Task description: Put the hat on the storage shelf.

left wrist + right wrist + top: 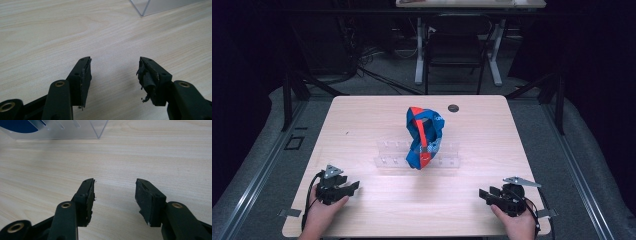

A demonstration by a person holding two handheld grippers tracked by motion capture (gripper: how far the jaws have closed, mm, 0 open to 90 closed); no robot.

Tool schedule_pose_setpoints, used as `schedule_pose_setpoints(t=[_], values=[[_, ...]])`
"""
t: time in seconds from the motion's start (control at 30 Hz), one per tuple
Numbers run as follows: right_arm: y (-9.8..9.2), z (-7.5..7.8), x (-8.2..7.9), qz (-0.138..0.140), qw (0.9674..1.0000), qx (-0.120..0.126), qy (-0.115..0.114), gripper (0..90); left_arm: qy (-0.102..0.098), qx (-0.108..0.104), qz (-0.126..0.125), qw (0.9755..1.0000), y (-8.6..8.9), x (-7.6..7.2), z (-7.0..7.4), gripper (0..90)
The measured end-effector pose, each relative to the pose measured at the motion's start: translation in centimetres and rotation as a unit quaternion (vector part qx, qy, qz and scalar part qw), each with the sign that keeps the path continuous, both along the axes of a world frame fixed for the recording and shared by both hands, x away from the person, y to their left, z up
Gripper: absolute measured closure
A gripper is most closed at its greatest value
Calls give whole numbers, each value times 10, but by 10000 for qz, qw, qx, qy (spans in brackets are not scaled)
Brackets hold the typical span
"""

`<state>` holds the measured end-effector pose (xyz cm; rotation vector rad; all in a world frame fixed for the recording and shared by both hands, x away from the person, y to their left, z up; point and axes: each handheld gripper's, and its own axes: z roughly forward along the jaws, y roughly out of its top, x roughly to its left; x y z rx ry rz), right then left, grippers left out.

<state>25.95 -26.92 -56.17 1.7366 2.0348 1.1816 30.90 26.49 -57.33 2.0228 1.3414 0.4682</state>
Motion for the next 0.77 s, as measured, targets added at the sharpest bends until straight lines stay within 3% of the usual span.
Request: schedule_pose_setpoints(t=[0.17, 0.3, 0.4, 0.43, 0.5, 0.53, 0.57, 0.63, 0.67, 0.7, 0.77], values=[[1, -1, 1, -10, 10000, -26, -40, 491, 2, 4, -2, 10000, 1, 0, 0, 435], [1, -1, 1, -8, 10000, -20, -82, 484, 10, -119, 14, 9999, 2, 1, 0, 430], [0, -1, 0, -7, 9998, 4, -183, 480, 43, -502, 1, 9987, 5, 0, 3, 425], [0, -1, 0, -7, 9998, 4, -183, 480, 43, -502, 1, 9987, 5, 0, 3, 425], [-1, 1, 0, 1, 9997, 44, -243, 476, 36, -730, -20, 9973, 6, -1, 5, 420], [-1, 1, -1, 5, 9997, 43, -256, 476, 18, -982, -64, 9951, 6, -2, 8, 418], [-1, 1, -1, 5, 9997, 43, -256, 476, 18, -982, -64, 9951, 6, -2, 8, 415], [-1, 2, -1, 28, 9995, 77, -310, 473, 2, -1339, -199, 9908, 4, -4, 13, 406], [0, 2, -1, 33, 9993, 76, -360, 469, -47, -1611, -351, 9863, -1, -5, 19, 400], [0, 2, -1, 31, 9992, 56, -405, 464, -47, -1611, -351, 9863, -1, -5, 19, 395], [0, 2, -1, 29, 9990, 64, -444, 456, -65, -1854, -452, 9816, -9, -4, 27, 392]])
